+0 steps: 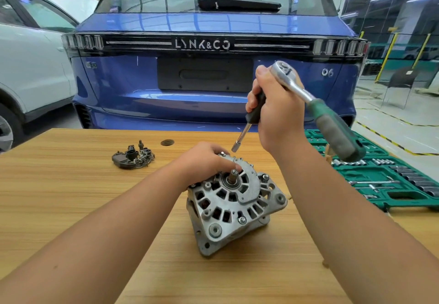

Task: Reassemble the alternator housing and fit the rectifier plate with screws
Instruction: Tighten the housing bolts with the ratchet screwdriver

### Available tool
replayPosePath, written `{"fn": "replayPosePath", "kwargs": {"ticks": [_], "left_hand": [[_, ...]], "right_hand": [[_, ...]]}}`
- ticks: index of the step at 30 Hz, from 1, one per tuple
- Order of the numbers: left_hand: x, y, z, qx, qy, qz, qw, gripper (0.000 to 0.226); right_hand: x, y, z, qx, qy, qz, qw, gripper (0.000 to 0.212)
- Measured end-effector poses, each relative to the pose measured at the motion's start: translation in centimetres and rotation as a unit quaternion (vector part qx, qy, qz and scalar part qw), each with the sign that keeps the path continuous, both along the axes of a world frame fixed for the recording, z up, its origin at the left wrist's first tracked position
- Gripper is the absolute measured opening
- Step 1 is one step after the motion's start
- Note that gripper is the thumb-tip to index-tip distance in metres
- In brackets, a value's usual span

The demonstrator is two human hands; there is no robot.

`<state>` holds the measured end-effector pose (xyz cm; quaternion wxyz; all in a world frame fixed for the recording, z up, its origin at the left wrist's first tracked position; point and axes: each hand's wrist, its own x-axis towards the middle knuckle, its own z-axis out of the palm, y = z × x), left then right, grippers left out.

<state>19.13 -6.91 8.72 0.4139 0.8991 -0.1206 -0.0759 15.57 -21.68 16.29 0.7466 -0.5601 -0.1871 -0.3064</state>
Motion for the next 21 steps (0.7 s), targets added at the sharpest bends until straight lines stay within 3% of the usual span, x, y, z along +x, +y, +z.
{"fn": "replayPosePath", "kwargs": {"ticks": [4, 10, 14, 18, 19, 21], "left_hand": [[-0.3, -0.1, 0.2, 0.0, -0.004, 0.002, 1.0, 0.058], [-0.6, -0.1, 0.3, 0.005, -0.025, 0.004, 1.0, 0.061], [-1.2, -0.2, 0.8, 0.047, -0.087, -0.007, 0.995, 0.062], [-2.5, -0.9, 2.1, 0.188, -0.208, -0.027, 0.96, 0.054], [-2.9, -1.3, 2.5, 0.198, -0.235, -0.031, 0.951, 0.049], [-3.7, -2.4, 3.3, 0.134, -0.255, -0.036, 0.957, 0.041]], "right_hand": [[-1.8, -1.7, -0.3, -0.012, -0.001, -0.024, 1.0, 0.018], [-4.8, -3.9, -1.7, -0.002, 0.006, 0.007, 1.0, 0.037], [-6.0, -4.5, -2.1, 0.011, 0.005, 0.008, 1.0, 0.026], [-6.6, -4.7, -1.8, 0.01, -0.011, 0.012, 1.0, 0.016], [-6.7, -4.8, -1.8, 0.013, -0.018, 0.014, 1.0, 0.015], [-6.6, -5.0, -1.9, 0.028, -0.03, 0.019, 0.999, 0.013]]}}
